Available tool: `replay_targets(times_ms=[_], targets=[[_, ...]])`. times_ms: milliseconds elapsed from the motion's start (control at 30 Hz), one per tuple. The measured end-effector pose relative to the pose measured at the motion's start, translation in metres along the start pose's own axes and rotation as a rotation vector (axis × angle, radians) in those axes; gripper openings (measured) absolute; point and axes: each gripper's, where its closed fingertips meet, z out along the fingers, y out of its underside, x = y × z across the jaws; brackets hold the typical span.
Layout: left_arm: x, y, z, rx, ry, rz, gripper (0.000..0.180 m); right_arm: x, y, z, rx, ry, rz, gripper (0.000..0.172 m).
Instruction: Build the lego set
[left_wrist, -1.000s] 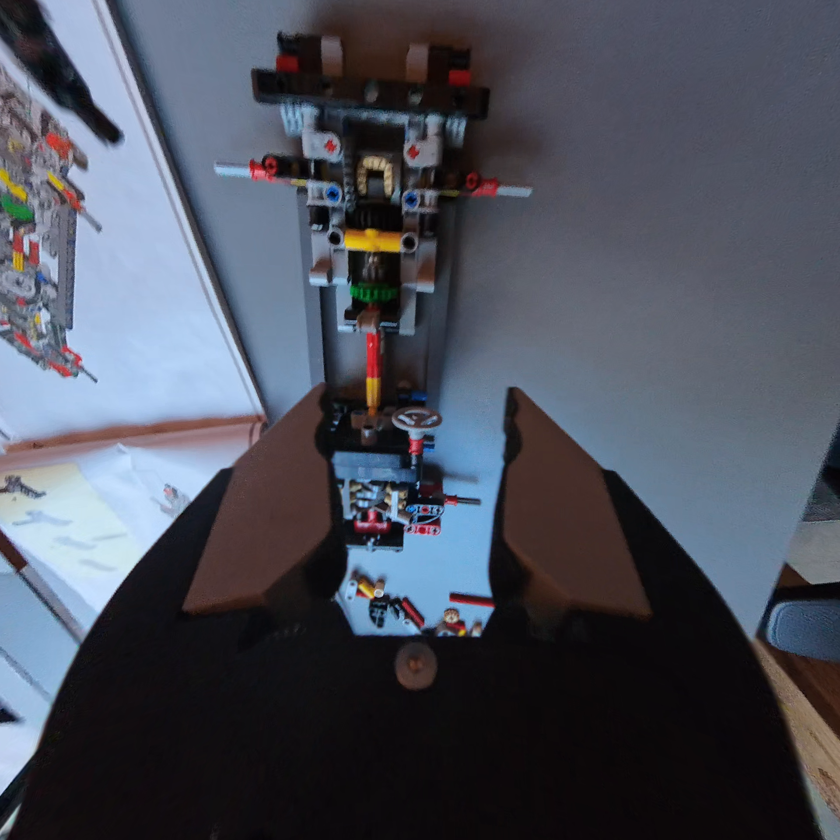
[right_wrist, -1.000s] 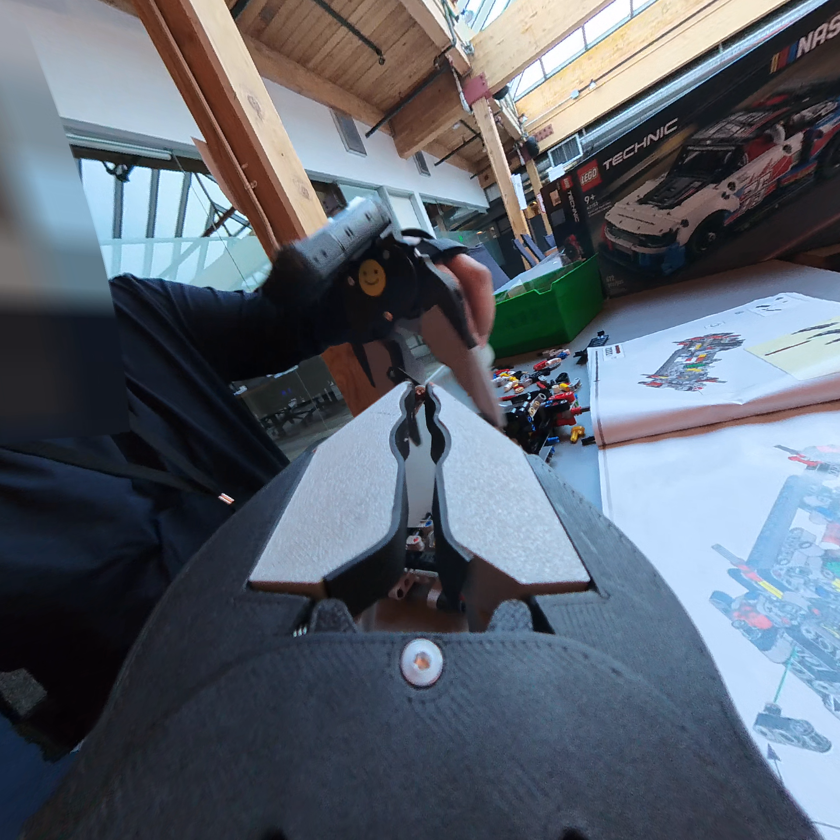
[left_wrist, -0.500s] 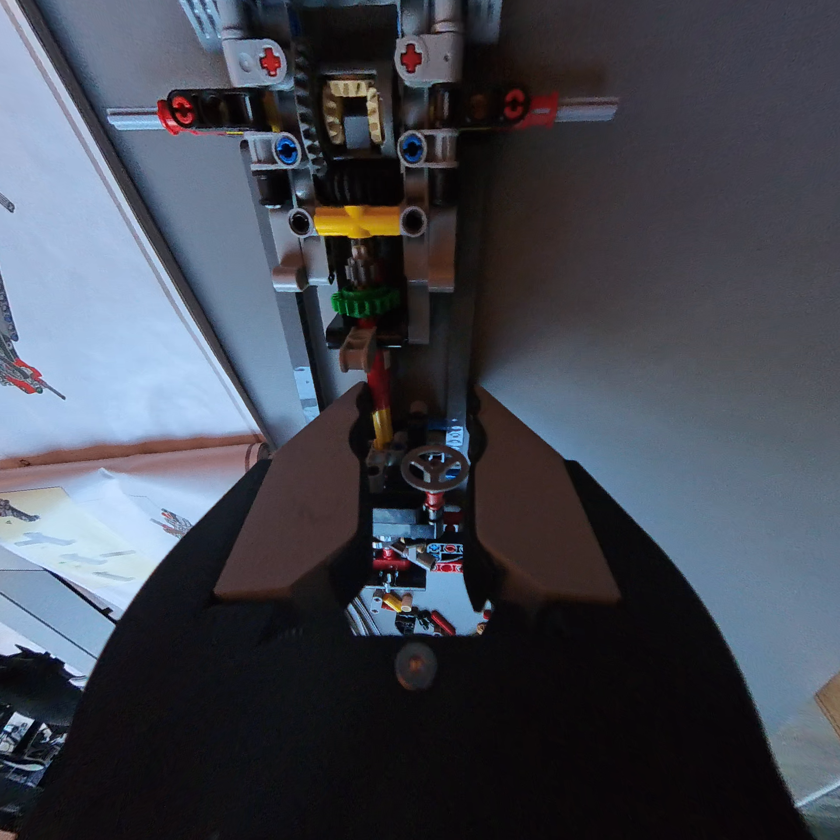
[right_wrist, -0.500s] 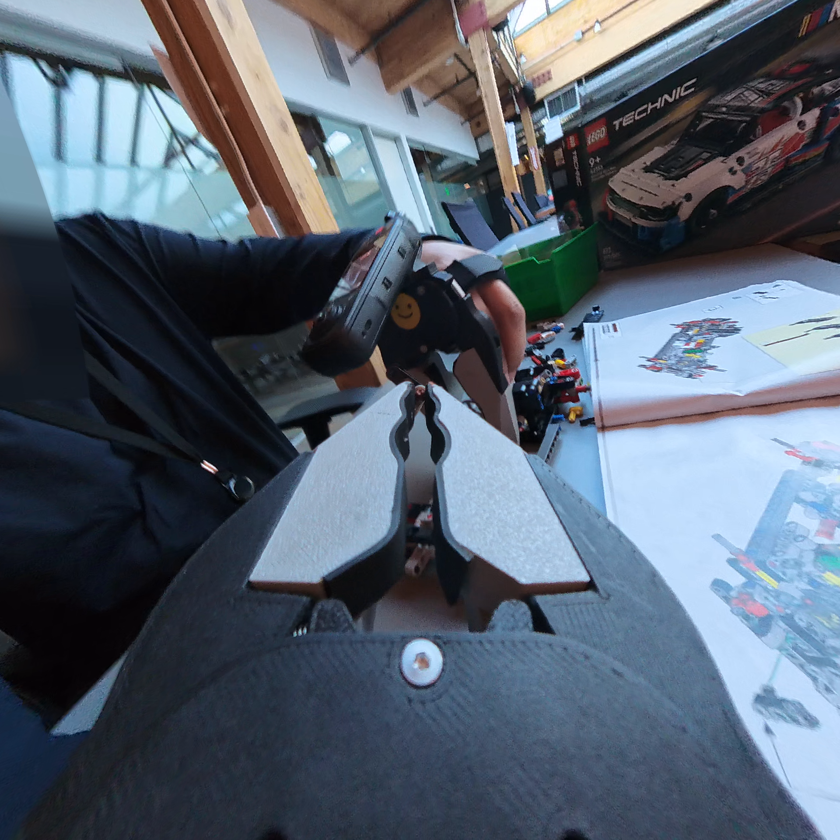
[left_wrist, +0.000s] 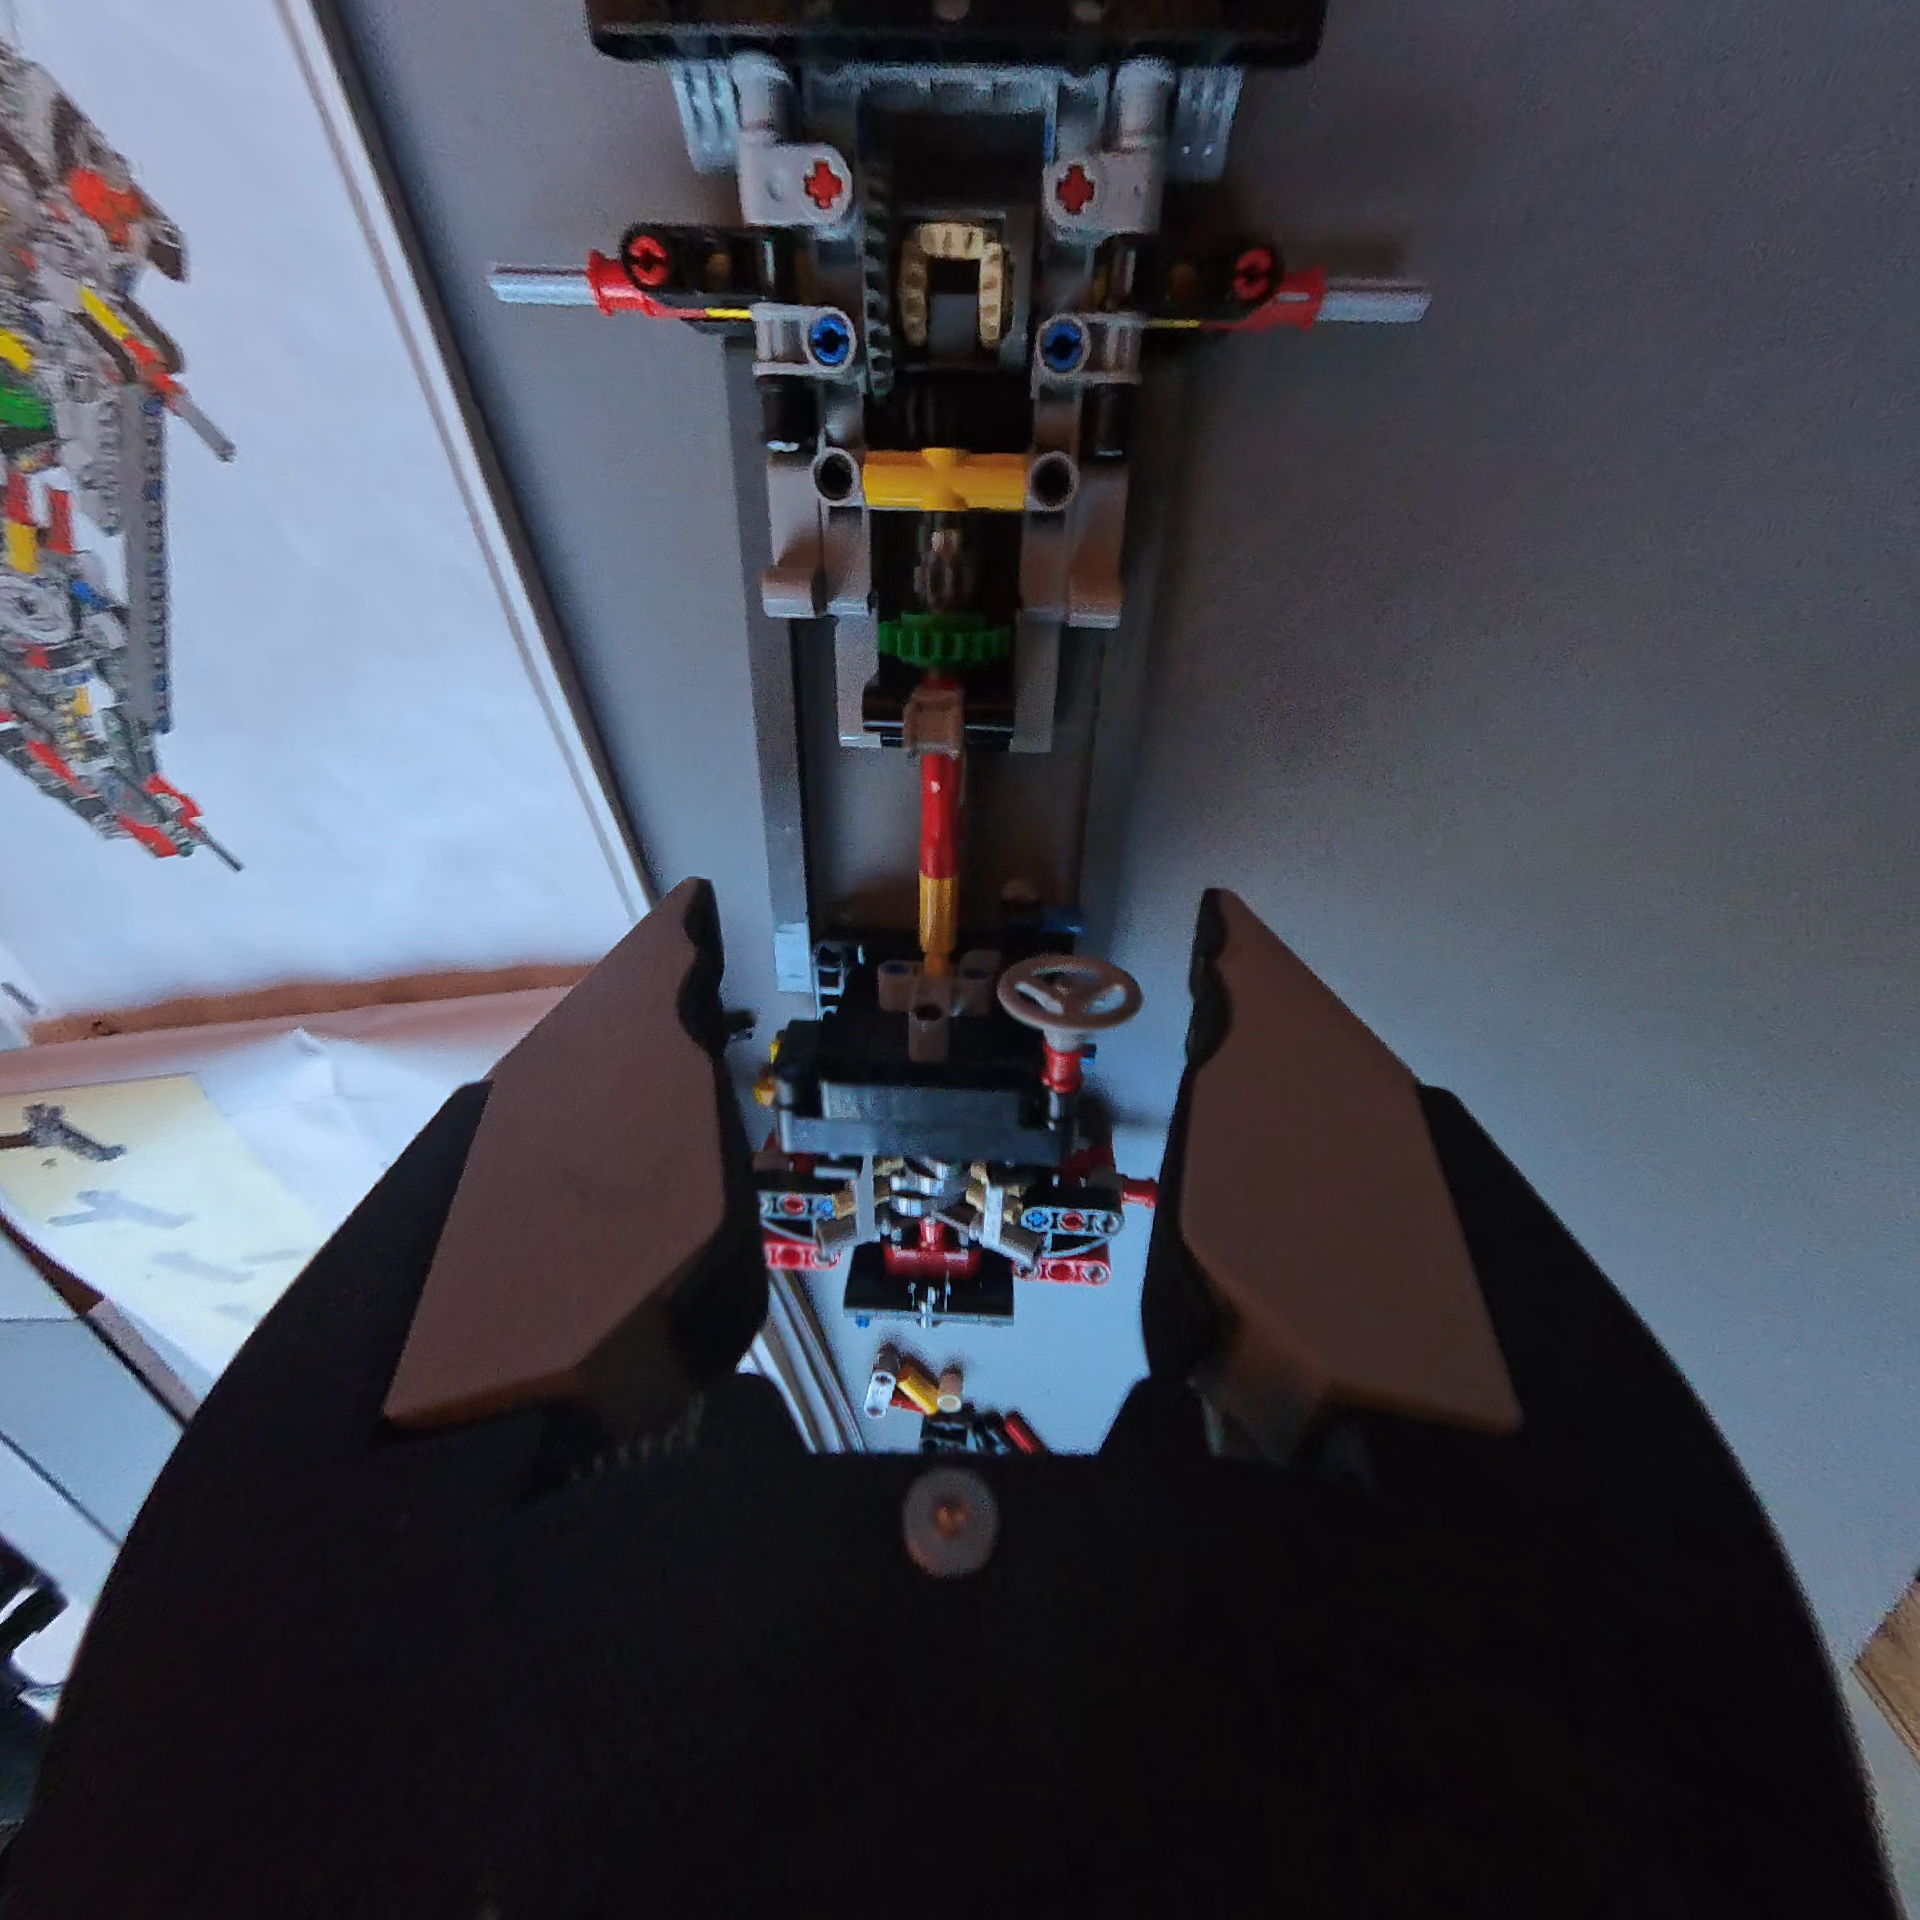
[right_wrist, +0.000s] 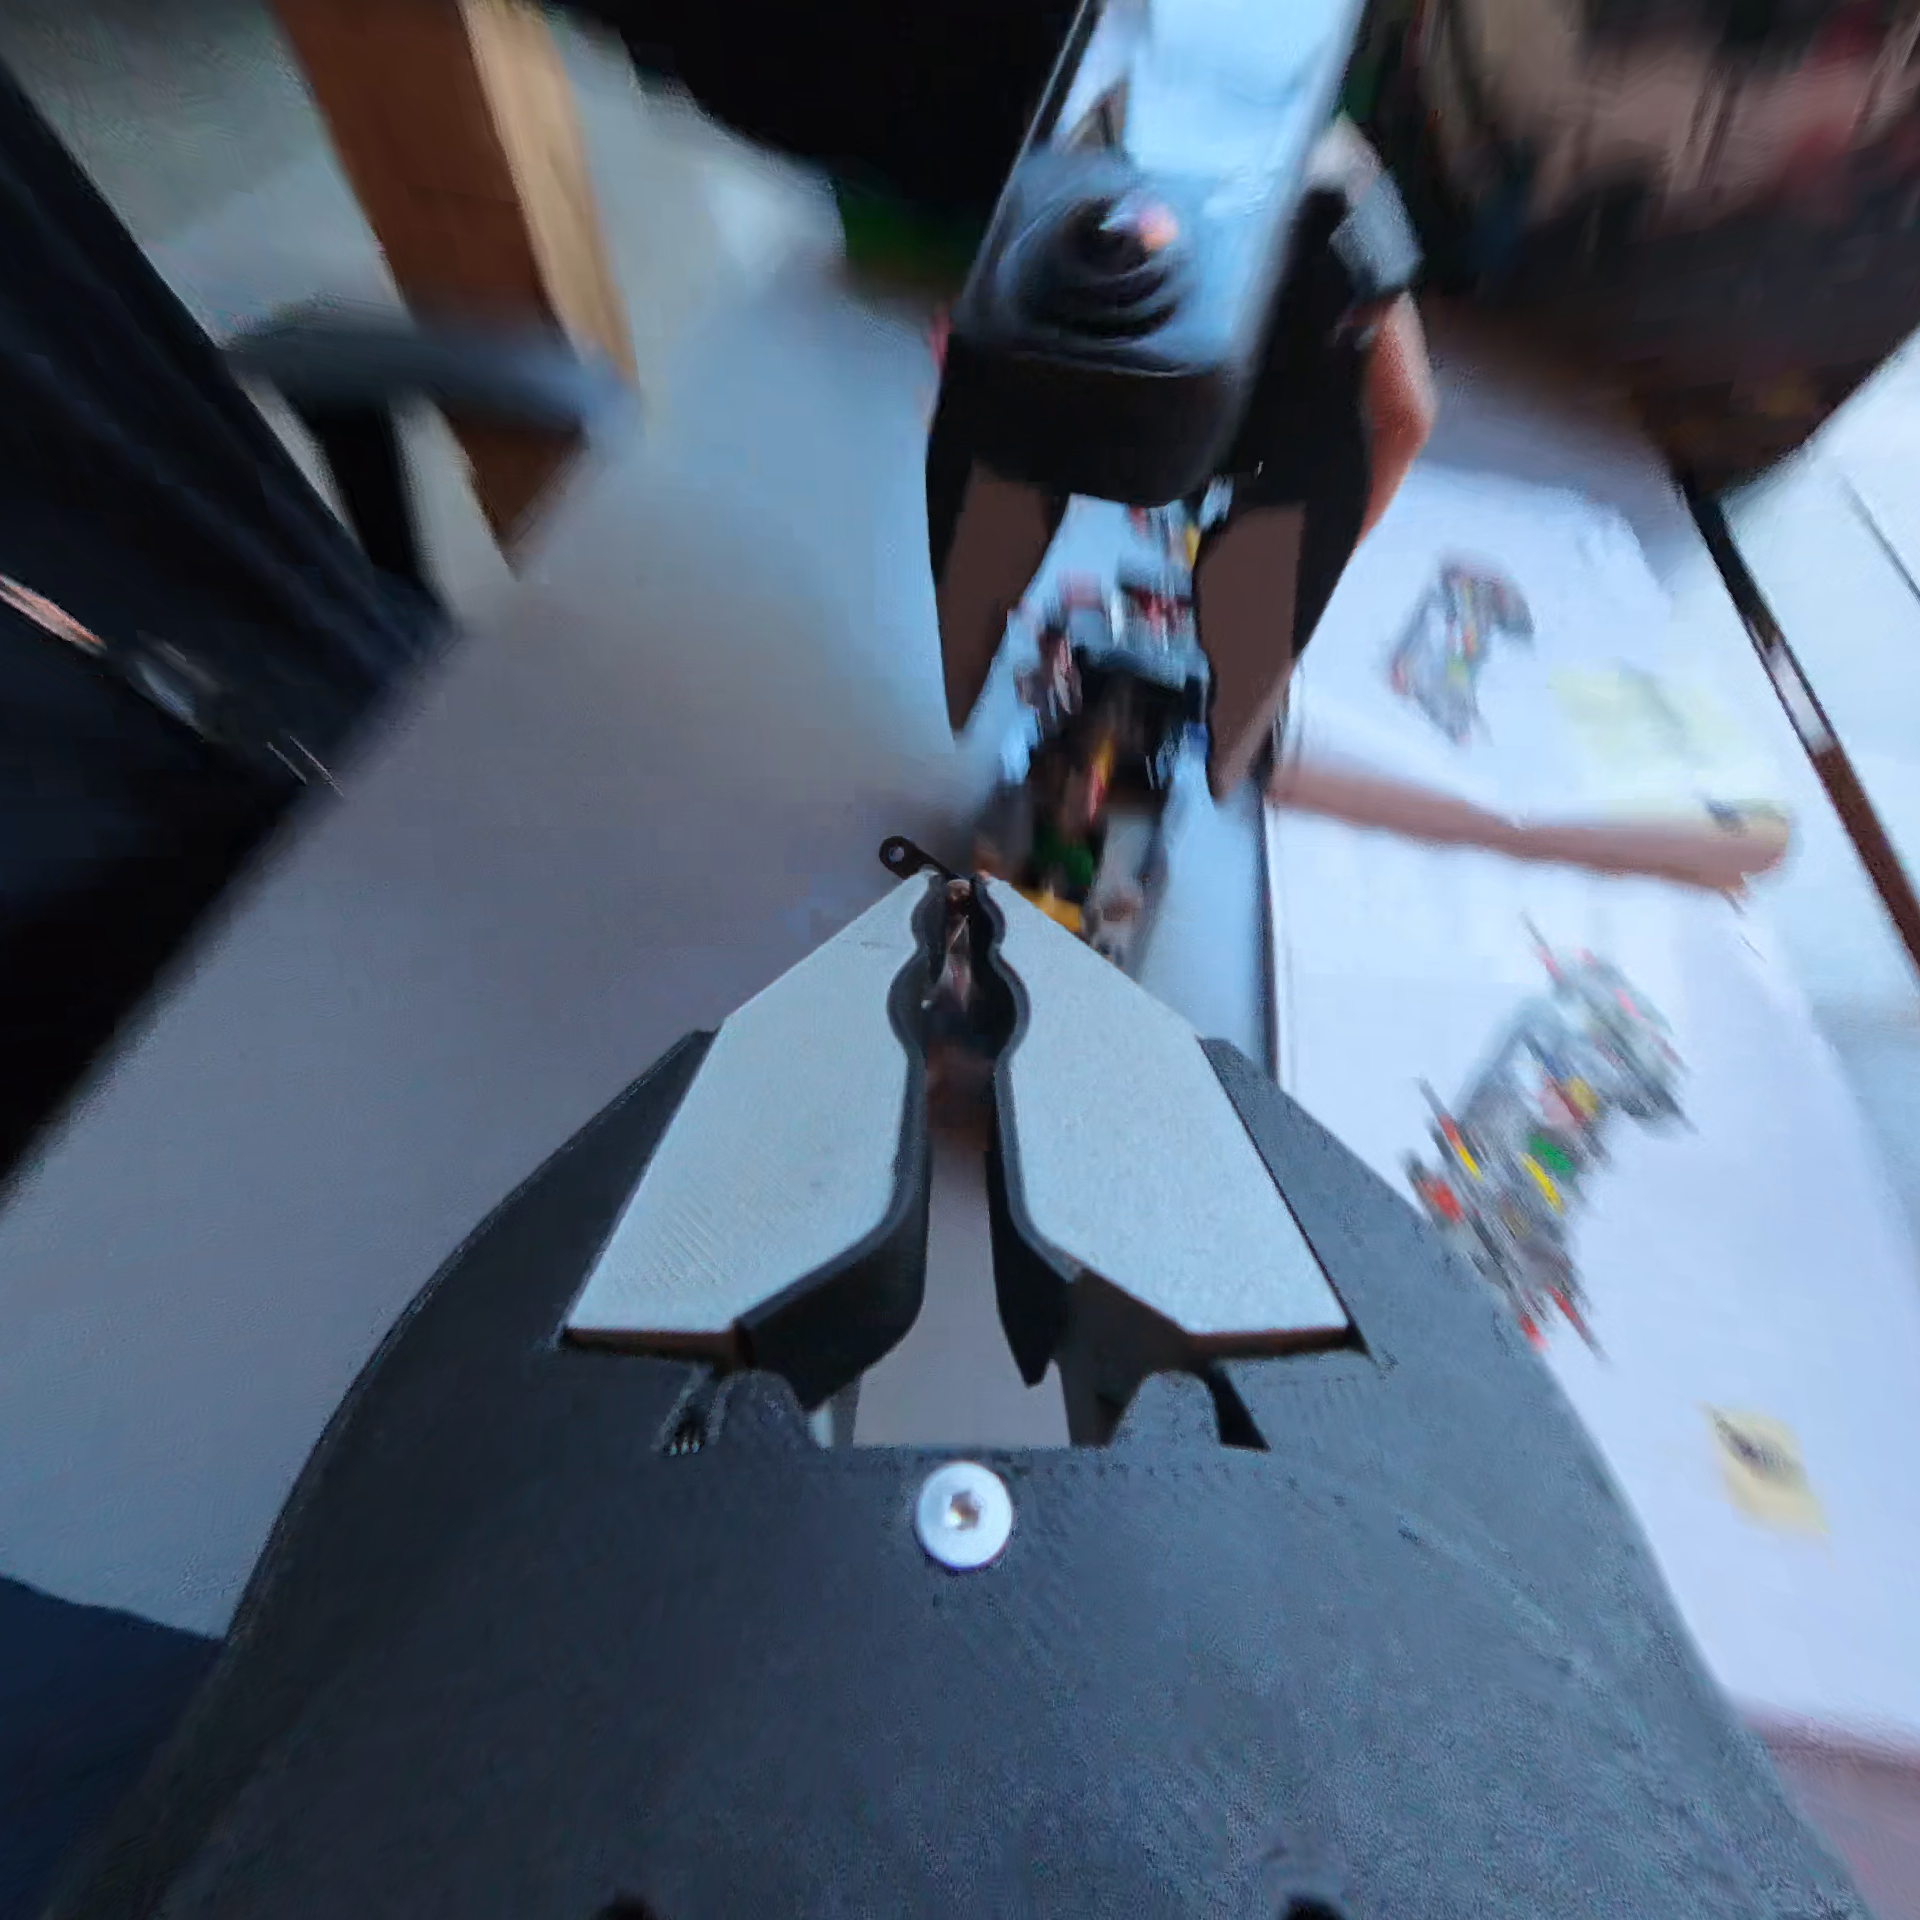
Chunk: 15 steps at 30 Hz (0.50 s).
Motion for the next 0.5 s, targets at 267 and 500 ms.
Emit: replay_targets(times_ms=[267,500], targets=[[0.011,0.0,0.007,-0.044,-0.11,-0.019,0.089,-0.017,0.026,0.002,-0.07,0.074,0.018,0.0],[0.066,-0.005,-0.043,0.424,-0.29,-0.014,0.087,-0.001,0.034,-0.008,0.125,0.068,0.173,0.0]])
